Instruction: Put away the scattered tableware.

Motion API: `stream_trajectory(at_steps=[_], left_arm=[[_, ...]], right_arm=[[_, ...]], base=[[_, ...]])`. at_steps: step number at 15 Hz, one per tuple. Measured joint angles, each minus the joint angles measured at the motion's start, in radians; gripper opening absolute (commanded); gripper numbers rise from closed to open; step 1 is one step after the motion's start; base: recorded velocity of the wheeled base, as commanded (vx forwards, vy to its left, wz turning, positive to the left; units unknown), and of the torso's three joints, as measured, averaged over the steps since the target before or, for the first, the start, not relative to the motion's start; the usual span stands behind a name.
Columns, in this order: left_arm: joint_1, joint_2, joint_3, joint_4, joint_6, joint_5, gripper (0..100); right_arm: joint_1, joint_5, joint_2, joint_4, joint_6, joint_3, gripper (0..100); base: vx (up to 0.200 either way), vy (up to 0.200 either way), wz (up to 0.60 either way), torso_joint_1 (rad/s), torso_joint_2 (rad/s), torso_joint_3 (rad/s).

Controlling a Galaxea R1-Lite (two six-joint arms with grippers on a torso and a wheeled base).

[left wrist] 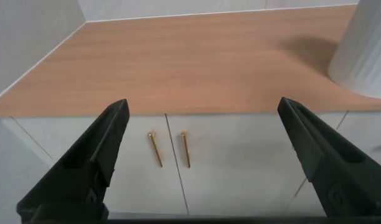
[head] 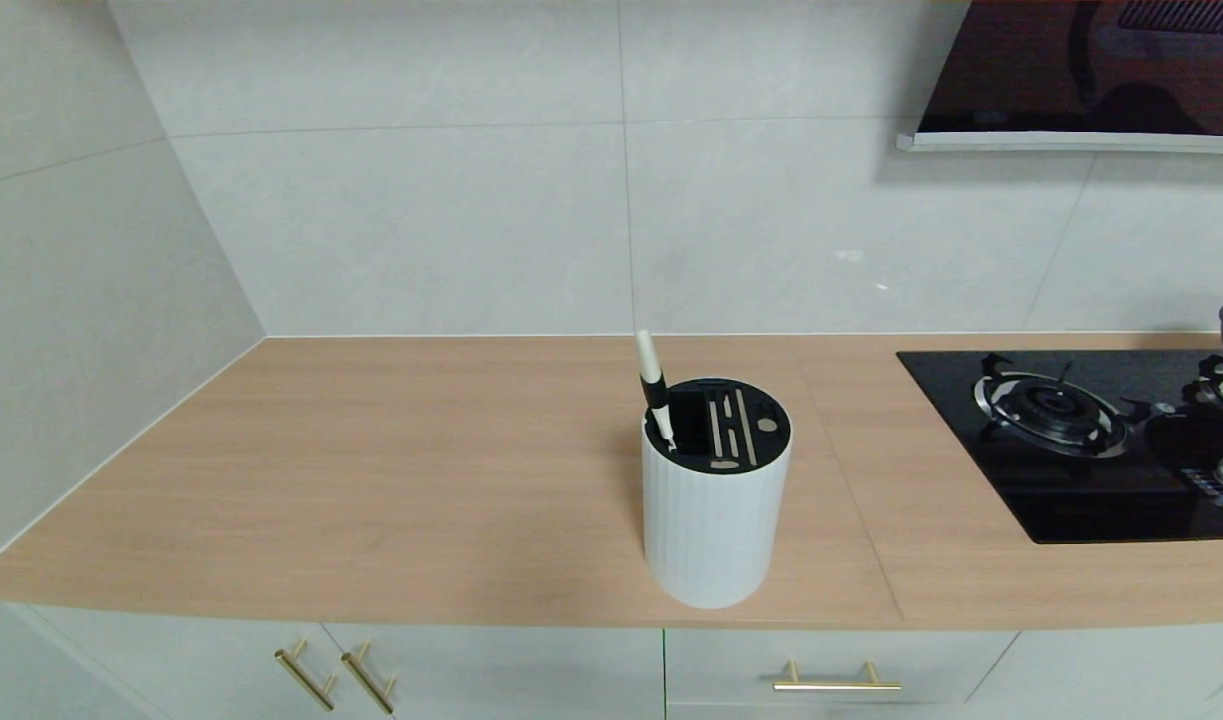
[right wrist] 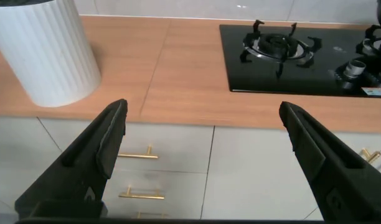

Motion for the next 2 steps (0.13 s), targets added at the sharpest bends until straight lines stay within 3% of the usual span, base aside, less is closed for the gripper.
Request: stream_trajectory(at_steps=[2], left_arm=[[0.000,0.000,0.000,-0.001,-0.029,0.000,100]], right_arm=[[0.000,0.000,0.000,0.001,0.006,0.000,100]], base=[[0.000,0.000,0.00,0.000,0.00,0.000]])
